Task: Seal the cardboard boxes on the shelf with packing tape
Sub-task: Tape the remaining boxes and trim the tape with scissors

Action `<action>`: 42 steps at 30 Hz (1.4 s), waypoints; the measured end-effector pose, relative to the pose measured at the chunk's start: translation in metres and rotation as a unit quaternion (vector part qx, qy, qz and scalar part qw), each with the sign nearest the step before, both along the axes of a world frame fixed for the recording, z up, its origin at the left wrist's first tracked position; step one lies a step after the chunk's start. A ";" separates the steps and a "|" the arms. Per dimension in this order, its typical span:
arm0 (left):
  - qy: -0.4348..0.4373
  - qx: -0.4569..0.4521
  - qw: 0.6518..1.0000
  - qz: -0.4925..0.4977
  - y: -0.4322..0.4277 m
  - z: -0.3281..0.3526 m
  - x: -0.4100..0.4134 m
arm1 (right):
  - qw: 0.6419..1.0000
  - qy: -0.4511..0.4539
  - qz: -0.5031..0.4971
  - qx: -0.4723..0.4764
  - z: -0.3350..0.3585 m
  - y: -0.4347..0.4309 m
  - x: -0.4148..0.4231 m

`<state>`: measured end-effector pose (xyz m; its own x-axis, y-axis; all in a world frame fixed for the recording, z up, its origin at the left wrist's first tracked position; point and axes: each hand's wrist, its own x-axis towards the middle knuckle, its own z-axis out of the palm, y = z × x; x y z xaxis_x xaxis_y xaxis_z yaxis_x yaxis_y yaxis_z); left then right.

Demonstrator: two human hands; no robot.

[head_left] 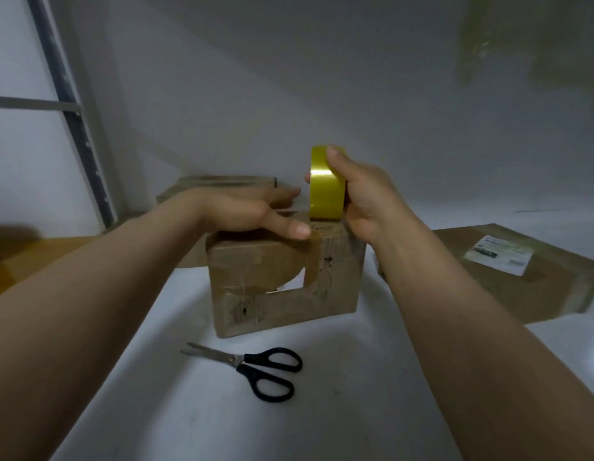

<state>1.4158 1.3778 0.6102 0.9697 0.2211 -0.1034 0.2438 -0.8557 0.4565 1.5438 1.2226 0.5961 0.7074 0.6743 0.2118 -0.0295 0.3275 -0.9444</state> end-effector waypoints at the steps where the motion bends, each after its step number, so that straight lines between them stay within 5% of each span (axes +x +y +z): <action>1: 0.022 0.000 1.000 -0.009 -0.006 -0.001 -0.002 | 1.000 0.002 0.003 -0.003 -0.001 0.002 0.001; 5: -0.062 0.139 0.988 0.015 -0.038 -0.014 -0.007 | 1.000 -0.011 0.021 0.005 -0.005 0.007 0.001; 9: -0.092 0.392 0.907 0.126 -0.079 -0.029 -0.015 | 0.999 -0.018 0.021 0.020 -0.010 0.007 0.006; 12: -0.067 0.469 0.862 0.178 -0.097 -0.043 -0.007 | 0.999 -0.022 0.022 0.021 -0.012 0.008 0.006; 19: -0.150 0.481 0.830 0.240 -0.099 -0.074 0.007 | 0.999 -0.017 0.025 0.034 -0.015 0.009 0.006; 31: -0.077 0.416 0.886 0.188 -0.098 -0.057 -0.002 | 0.999 -0.012 -0.009 0.030 -0.015 0.010 0.001; 42: -0.049 0.380 0.904 0.189 -0.100 -0.052 0.002 | 0.998 0.009 -0.053 -0.020 0.010 -0.019 -0.023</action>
<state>1.4179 1.2780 0.5585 0.8059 0.5102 0.3003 0.5750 -0.7953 -0.1919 1.5205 1.2032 0.6061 0.7790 0.6027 0.1732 -0.0137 0.2925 -0.9562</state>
